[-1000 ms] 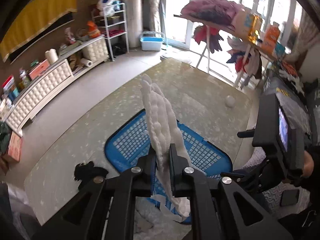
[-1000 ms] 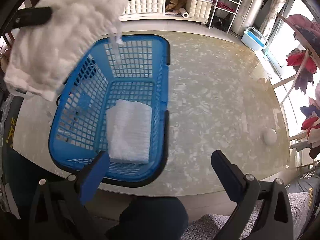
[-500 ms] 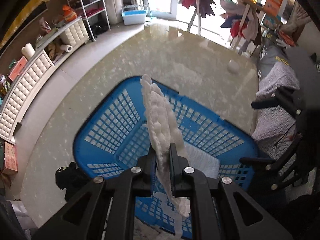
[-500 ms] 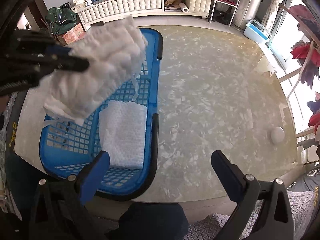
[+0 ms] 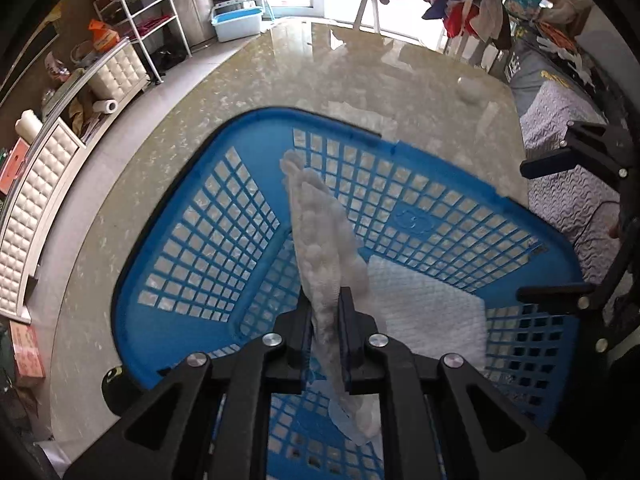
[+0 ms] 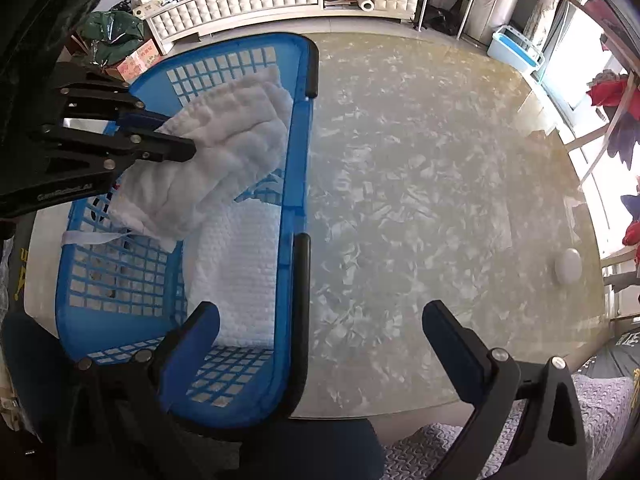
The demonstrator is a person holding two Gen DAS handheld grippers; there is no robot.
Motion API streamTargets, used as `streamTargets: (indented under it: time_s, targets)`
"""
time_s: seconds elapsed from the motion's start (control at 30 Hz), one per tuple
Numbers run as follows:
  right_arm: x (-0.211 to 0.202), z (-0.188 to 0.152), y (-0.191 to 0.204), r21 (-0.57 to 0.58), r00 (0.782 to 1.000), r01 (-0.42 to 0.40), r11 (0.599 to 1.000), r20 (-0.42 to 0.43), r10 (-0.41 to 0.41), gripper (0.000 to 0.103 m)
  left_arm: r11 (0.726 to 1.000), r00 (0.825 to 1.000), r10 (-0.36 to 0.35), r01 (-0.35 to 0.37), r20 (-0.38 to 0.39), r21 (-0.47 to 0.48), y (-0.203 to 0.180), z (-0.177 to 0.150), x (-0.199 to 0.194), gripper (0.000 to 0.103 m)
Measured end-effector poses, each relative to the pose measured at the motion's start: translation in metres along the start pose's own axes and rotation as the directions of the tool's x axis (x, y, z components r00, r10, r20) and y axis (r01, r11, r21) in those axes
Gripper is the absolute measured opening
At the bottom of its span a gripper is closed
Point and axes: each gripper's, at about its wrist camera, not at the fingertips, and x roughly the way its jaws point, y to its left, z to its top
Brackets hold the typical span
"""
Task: Organize soft objects
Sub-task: 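Carry the quilted pad into the blue basket and open the left tool, then withdraw both tools from the basket back over the table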
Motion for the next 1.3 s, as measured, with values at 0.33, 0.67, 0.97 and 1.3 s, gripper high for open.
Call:
streamTargets:
  time_s: [0.33, 0.67, 0.97, 1.3]
  targets:
    - [0.008, -0.004, -0.003, 0.034, 1.000, 0.000, 0.999, -0.007, 0.000, 0.102, 0.991, 0.995, 0.056, -0.046, -0.077, 0.124, 0.000, 0.003, 0.034, 0.011]
    - [0.015, 0.000, 0.000, 0.034, 1.000, 0.001, 0.999, -0.013, -0.001, 0.102, 0.989, 0.992, 0.089, -0.077, -0.094, 0.124, 0.007, 0.005, 0.037, 0.012]
    - [0.013, -0.002, 0.003, 0.036, 1.000, 0.007, 0.999, -0.012, -0.006, 0.102, 0.986, 0.990, 0.118, -0.109, -0.071, 0.124, 0.008, 0.008, 0.029, 0.062]
    - [-0.012, -0.005, 0.006, 0.061, 0.999, 0.031, 0.998, 0.030, -0.033, 0.102, 0.987, 0.988, 0.152, -0.153, 0.031, 0.050, -0.010, -0.007, -0.037, 0.076]
